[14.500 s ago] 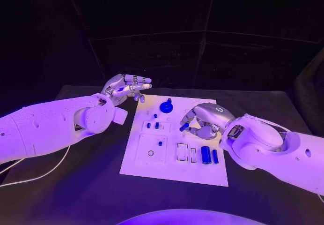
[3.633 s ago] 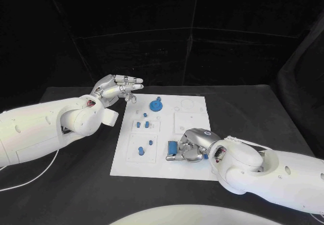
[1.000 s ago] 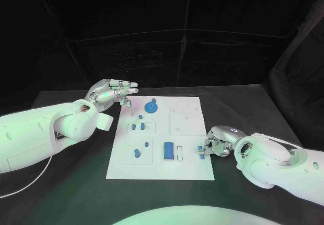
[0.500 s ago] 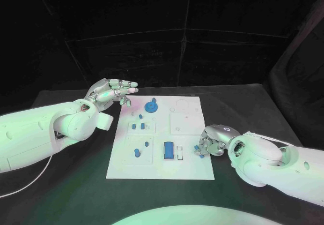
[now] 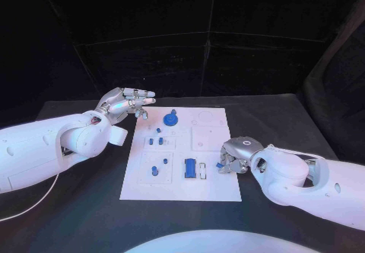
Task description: Assemble the parts on the task board
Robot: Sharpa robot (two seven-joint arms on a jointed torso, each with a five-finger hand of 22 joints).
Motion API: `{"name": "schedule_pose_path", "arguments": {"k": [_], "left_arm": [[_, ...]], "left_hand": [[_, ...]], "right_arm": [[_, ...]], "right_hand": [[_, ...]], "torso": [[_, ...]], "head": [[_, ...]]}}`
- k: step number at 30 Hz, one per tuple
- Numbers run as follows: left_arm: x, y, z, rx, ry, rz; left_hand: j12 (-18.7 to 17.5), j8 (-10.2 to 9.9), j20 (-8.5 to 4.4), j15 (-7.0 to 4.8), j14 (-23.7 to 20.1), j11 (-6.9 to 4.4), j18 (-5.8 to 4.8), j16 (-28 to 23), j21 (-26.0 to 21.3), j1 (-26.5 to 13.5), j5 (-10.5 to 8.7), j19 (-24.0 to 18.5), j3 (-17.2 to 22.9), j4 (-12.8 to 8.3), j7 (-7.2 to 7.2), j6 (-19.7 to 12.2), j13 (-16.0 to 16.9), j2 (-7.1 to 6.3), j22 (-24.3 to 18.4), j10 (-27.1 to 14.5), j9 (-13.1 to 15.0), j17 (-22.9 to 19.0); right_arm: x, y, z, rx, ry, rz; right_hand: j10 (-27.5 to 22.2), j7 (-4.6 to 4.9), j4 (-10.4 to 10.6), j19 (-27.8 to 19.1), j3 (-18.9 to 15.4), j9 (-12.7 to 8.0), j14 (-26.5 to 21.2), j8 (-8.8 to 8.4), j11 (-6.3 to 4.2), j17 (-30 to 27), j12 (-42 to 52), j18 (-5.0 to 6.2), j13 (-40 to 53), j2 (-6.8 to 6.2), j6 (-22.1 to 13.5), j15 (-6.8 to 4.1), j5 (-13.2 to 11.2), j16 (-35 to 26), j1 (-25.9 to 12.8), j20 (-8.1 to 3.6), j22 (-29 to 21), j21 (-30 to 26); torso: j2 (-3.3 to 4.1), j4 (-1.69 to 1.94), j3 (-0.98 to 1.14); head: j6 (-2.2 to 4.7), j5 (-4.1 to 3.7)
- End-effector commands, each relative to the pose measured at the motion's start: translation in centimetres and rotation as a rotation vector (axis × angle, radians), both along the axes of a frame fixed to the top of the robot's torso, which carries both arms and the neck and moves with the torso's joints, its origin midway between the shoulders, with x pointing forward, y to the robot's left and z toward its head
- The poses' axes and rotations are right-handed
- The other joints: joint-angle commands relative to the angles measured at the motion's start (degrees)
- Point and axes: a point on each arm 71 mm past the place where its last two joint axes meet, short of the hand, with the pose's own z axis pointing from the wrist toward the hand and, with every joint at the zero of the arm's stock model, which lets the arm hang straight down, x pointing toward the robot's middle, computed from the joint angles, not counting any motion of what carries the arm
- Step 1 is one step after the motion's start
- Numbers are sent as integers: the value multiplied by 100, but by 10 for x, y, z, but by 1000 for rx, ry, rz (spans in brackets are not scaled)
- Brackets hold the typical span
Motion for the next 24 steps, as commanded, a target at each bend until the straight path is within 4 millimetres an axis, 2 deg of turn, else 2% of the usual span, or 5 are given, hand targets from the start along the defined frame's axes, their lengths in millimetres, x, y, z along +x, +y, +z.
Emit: {"name": "schedule_pose_path", "arguments": {"k": [1,3,12,17,24], "left_arm": [[0,-1,1,-9,0,-11],[0,-1,1,-8,1,-11],[0,-1,1,-8,2,-12],[0,-2,1,-8,2,-12],[0,-2,1,-8,2,-13]], "left_hand": [[23,5,23,17,-36,-10,76,31,-27,5,18,-26,-30,10,-8,-10,-2,55,-9,-45,2,-10],[23,5,23,17,-36,-10,76,31,-27,5,18,-26,-30,10,-8,-10,-2,55,-9,-45,2,-10],[23,5,23,17,-36,-10,76,31,-27,5,18,-26,-30,10,-8,-10,-2,55,-9,-45,2,-10],[23,5,23,17,-36,-10,76,31,-27,5,18,-26,-30,10,-8,-10,-2,55,-9,-45,2,-10],[29,5,22,16,-38,-12,77,32,-28,13,18,-26,-26,4,-9,-11,-3,59,-10,-48,2,-16]], "right_arm": [[-4,-5,-15,-120,43,6],[-4,-5,-13,-98,33,-1],[-7,-9,-7,69,60,-89],[-11,-12,-5,187,109,-157],[-15,-15,-1,331,155,-240]], "right_hand": [[-43,5,-15,25,58,23,325,-1,-10,13,-40,10,-15,57,44,-35,160,-11,71,3,739,-8],[-34,-5,94,39,117,31,330,-57,-20,31,-27,5,-10,76,62,-36,663,-1,-51,2,756,4],[1,-38,388,101,530,46,350,-209,-53,116,8,-13,2,106,130,-69,1899,54,-137,-32,828,62],[16,-39,543,118,796,43,356,-282,-41,145,20,-19,8,19,145,-69,2236,73,-184,-31,850,80],[29,-24,675,124,1012,38,355,-341,-35,149,30,-22,15,-114,158,-62,2310,75,-258,-26,860,86]], "torso": [[1,-2,3],[-3,-3,4],[-12,7,7],[-4,1,4],[-2,3,-3]], "head": [[9,5],[9,7],[25,12],[41,14],[55,21]]}}
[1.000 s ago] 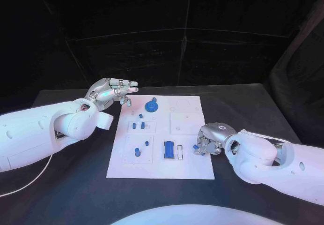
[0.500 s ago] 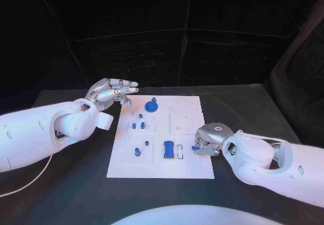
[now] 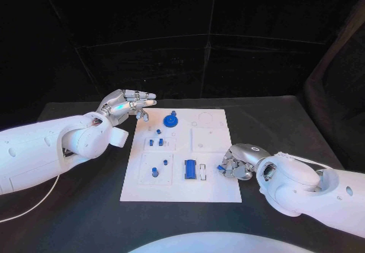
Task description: Assemble the parts on the task board
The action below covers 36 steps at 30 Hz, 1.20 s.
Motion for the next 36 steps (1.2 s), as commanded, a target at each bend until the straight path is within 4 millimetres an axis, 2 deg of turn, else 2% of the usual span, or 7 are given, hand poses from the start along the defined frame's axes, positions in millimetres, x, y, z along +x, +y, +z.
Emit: {"name": "schedule_pose_path", "arguments": {"k": [1,9,11,20,25,30,36], "left_arm": [[0,-2,1,-9,-1,-11],[0,-2,1,-9,-1,-12],[0,-2,1,-10,-1,-12],[-1,-3,1,-11,-1,-15],[-1,-4,1,-11,-1,-17],[-1,-4,2,-11,-1,-16],[-1,-4,2,-11,-1,-17]], "left_hand": [[30,5,22,15,-39,9,76,32,-28,13,18,-26,-26,4,-9,-11,-3,59,-5,-27,2,-5],[34,6,21,13,-40,8,77,34,-29,22,18,-26,-22,-1,-9,-11,-4,63,-5,-30,2,-9],[34,6,21,13,-40,8,77,34,-29,22,18,-26,-22,-1,-9,-11,-4,63,-5,-30,2,-9],[34,6,21,13,-40,8,77,34,-29,22,18,-26,-22,-1,-9,-11,-4,63,-5,-30,2,-9],[34,6,21,13,-40,8,77,34,-29,22,18,-26,-22,-1,-9,-11,-4,63,-5,-30,2,-9],[34,6,21,13,-40,8,77,34,-29,22,18,-26,-22,-1,-9,-11,-4,63,-5,-30,2,-9],[34,6,21,13,-40,8,77,34,-29,22,18,-26,-22,-1,-9,-11,-4,63,-5,-30,2,-9]], "right_arm": [[-1,-1,2,141,44,-101],[-2,5,4,244,59,-144],[-1,7,2,255,75,-156],[2,21,-6,279,164,-175],[4,31,-9,286,183,-167],[5,35,-11,273,190,-159],[6,39,-11,268,180,-148]], "right_hand": [[9,11,26,103,69,9,355,-46,-11,151,16,-21,3,-85,28,-18,11,15,-35,-3,860,27],[86,-2,180,143,179,33,369,-55,-16,212,139,-35,81,-266,137,-18,-229,58,-231,1,910,67],[125,-9,203,159,147,48,376,-42,-19,243,204,-40,122,-295,187,-19,-211,81,-362,-1,930,83],[183,-73,198,203,112,104,392,7,-65,322,211,-55,119,-263,345,-53,-191,139,-600,-25,984,129],[217,-89,198,212,105,122,395,19,-78,336,311,-58,187,-254,382,-65,-198,149,-659,-36,995,138],[236,-98,200,214,94,136,395,24,-86,340,352,-59,218,-246,405,-73,-221,152,-720,-45,997,140],[236,-98,200,214,94,136,395,24,-86,340,352,-59,218,-246,405,-73,-221,152,-720,-45,997,140]], "torso": [[5,4,-6],[13,5,-8],[13,1,-10],[13,3,-10],[13,4,-8],[11,-2,-10],[13,-8,-3]], "head": [[-3,4],[-17,27],[-21,32],[-48,54],[-56,58],[-61,69],[-55,76]]}}
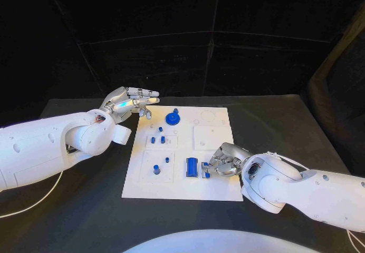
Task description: Assemble the parts on the task board
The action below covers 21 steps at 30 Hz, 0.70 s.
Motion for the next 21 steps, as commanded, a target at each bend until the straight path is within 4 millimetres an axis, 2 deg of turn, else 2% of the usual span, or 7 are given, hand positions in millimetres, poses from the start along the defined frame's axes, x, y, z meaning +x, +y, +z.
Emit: {"name": "schedule_pose_path", "arguments": {"k": [1,6,8,12,17,19,21], "left_arm": [[0,-2,2,-10,-3,-12],[0,-2,2,-10,-2,-12],[0,-2,2,-10,-2,-11],[0,-2,2,-9,-2,-11],[0,-1,2,-9,-2,-11],[0,-1,2,-9,-2,-10],[0,-1,1,-9,-1,-10]], "left_hand": [[35,6,21,13,-40,8,77,34,-29,-2,18,-26,-22,-1,-9,-11,-4,38,-7,-30,2,-10],[35,6,21,13,-40,8,77,34,-29,-2,18,-26,-22,-1,-9,-11,-4,38,-7,-30,2,-10],[35,6,21,13,-40,8,77,34,-29,-2,18,-26,-22,-1,-9,-11,-4,38,-7,-30,2,-10],[35,6,21,13,-40,8,77,34,-29,-2,18,-26,-22,-1,-9,-11,-4,38,-7,-30,2,-10],[35,6,21,13,-40,8,77,34,-29,-2,18,-26,-22,-1,-9,-11,-4,38,-7,-30,2,-10],[35,6,21,13,-40,8,77,34,-29,-2,18,-26,-22,-1,-9,-11,-4,38,-7,-30,2,-10],[35,6,21,13,-40,8,77,34,-29,-2,18,-26,-22,-1,-9,-11,-4,38,-7,-30,2,-10]], "right_arm": [[0,2,0,-7,1,4],[2,2,1,-21,-28,5],[2,1,2,-29,-40,8],[3,1,2,-40,-56,15],[3,2,3,-47,-66,22],[3,2,3,-48,-70,25],[2,2,4,-49,-72,27]], "right_hand": [[49,-13,1,187,-24,-4,392,2,-8,332,4,-56,-5,13,44,-34,-26,13,-69,-26,990,27],[45,-2,10,172,-138,17,384,-9,3,306,-43,-52,-28,-18,52,-28,-265,-7,-301,-29,973,11],[47,3,6,163,-249,30,380,-14,9,291,-53,-49,-29,-35,57,-21,-517,-19,-460,-25,964,2],[30,5,-7,146,-471,63,372,-33,14,259,-100,-42,-44,-32,44,-18,-1188,-45,-638,-18,945,-18],[4,13,-4,125,-708,105,365,-51,24,223,-157,-35,-64,-18,27,-10,-1770,-75,-747,-10,923,-42],[-2,16,1,123,-787,119,363,-56,27,213,-168,-34,-67,-23,22,-7,-1901,-83,-783,-7,920,-45],[-2,16,1,123,-787,119,363,-56,27,213,-168,-34,-67,-23,22,-7,-1901,-83,-783,-7,920,-45]], "torso": [[-2,-3,2],[-5,2,-1],[-4,0,-1],[-3,-6,0],[-4,-5,2],[-3,-2,0],[-3,-1,1]], "head": [[9,-3],[9,4],[7,2],[10,2],[7,2],[3,1],[5,-2]]}}
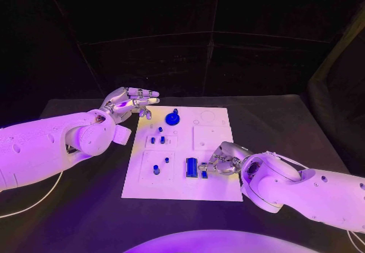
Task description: Assemble the parts on the task board
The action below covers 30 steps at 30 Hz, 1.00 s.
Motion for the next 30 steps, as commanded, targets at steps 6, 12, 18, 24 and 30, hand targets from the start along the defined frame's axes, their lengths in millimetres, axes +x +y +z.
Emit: {"name": "schedule_pose_path", "arguments": {"k": [6,12,18,24,30], "left_arm": [[0,-1,1,-9,-1,-11],[0,-1,1,-8,-1,-9],[0,-2,1,-9,-1,-11],[0,-1,1,-8,-1,-10],[0,-1,1,-8,0,-9]], "left_hand": [[35,6,21,13,-40,8,77,34,-29,-2,18,-26,-22,-1,-9,-11,-4,38,-8,-31,2,-6],[35,6,21,13,-40,8,77,34,-29,-2,18,-26,-22,-1,-9,-11,-4,38,-8,-31,2,-6],[35,6,21,13,-40,8,77,34,-29,-2,18,-26,-22,-1,-9,-11,-4,38,-8,-31,2,-6],[35,6,21,13,-40,8,77,34,-29,-2,18,-26,-22,-1,-9,-11,-4,38,-8,-31,2,-6],[35,6,21,13,-40,8,77,34,-29,-2,18,-26,-22,-1,-9,-11,-4,38,-8,-31,2,-6]], "right_arm": [[-3,-1,3,-25,-13,43],[-5,-1,2,-45,2,82],[0,0,-1,-74,-9,86],[5,-1,-5,-96,-16,80],[4,0,-1,-62,-47,90]], "right_hand": [[-27,14,-214,105,-35,37,359,-39,31,189,-35,-28,-10,36,-26,-7,6,-35,355,-7,902,-42],[-76,37,-496,84,-113,69,351,-62,47,153,-125,-21,-57,-8,-62,8,-428,-66,733,5,880,-67],[-71,36,-524,88,-124,82,353,-60,46,159,-109,-23,-46,61,-53,9,-484,-64,773,8,885,-64],[-66,34,-568,90,-124,93,354,-58,43,160,-97,-23,-38,130,-47,7,-467,-64,834,7,888,-63],[-65,39,-522,87,-237,105,354,-64,50,155,-99,-22,-38,116,-52,11,-422,-69,715,11,886,-67]], "torso": [[-1,-3,3],[-6,-7,2],[1,6,4],[1,2,-1],[-2,-6,6]], "head": [[5,-3],[14,-20],[18,-19],[14,-11],[13,0]]}}
